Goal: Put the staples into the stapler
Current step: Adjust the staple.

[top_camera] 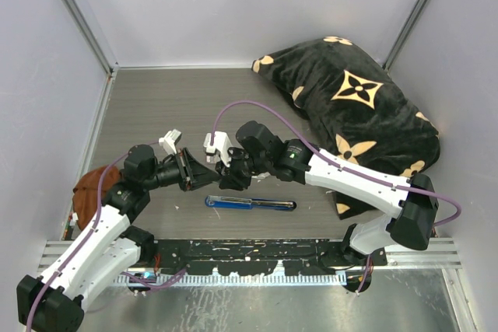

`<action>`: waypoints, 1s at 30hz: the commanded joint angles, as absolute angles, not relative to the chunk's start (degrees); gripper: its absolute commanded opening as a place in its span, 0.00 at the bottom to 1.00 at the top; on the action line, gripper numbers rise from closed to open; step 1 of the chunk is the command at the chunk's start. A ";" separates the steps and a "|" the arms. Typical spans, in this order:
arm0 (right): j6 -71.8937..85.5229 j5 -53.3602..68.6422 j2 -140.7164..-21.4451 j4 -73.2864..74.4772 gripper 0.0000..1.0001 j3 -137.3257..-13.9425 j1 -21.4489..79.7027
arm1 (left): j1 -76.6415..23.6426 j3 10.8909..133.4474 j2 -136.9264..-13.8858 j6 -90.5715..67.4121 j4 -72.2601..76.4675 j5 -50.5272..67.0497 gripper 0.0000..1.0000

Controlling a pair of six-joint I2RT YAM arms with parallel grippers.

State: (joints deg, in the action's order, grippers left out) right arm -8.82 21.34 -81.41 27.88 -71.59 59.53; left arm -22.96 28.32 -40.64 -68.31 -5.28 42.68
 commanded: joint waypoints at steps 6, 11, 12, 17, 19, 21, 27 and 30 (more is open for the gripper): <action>-7.86 19.36 -79.75 25.88 0.20 -73.61 59.69 | -22.95 28.17 -39.29 -68.86 -3.48 43.98 0.17; -7.74 18.66 -79.08 25.83 0.30 -73.27 59.68 | -22.94 27.96 -39.12 -69.04 -3.34 43.82 0.15; -7.71 18.58 -78.83 25.75 0.33 -73.24 59.70 | -22.94 27.91 -39.07 -69.08 -3.30 43.78 0.14; -7.39 18.21 -77.26 25.24 0.45 -72.32 59.68 | -22.94 27.29 -38.81 -70.05 -2.06 43.33 0.12; -7.33 18.19 -76.47 25.08 0.49 -71.83 59.63 | -22.96 27.02 -38.61 -70.58 -1.51 42.99 0.12; -7.02 18.43 -75.16 24.37 0.52 -70.86 59.42 | -22.94 26.81 -38.33 -71.06 -1.10 42.79 0.11; -3.71 23.76 -68.37 16.56 0.56 -63.34 55.91 | -22.94 26.91 -37.68 -72.71 0.33 43.23 0.11; -0.04 24.10 -63.26 8.23 0.58 -56.82 54.95 | -22.94 27.44 -37.47 -73.93 1.09 43.92 0.11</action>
State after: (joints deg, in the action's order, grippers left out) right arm -4.99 21.78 -69.65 20.88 -62.39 56.29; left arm -22.96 26.37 -38.65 -71.92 -3.20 42.30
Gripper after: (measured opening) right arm 0.567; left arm 0.116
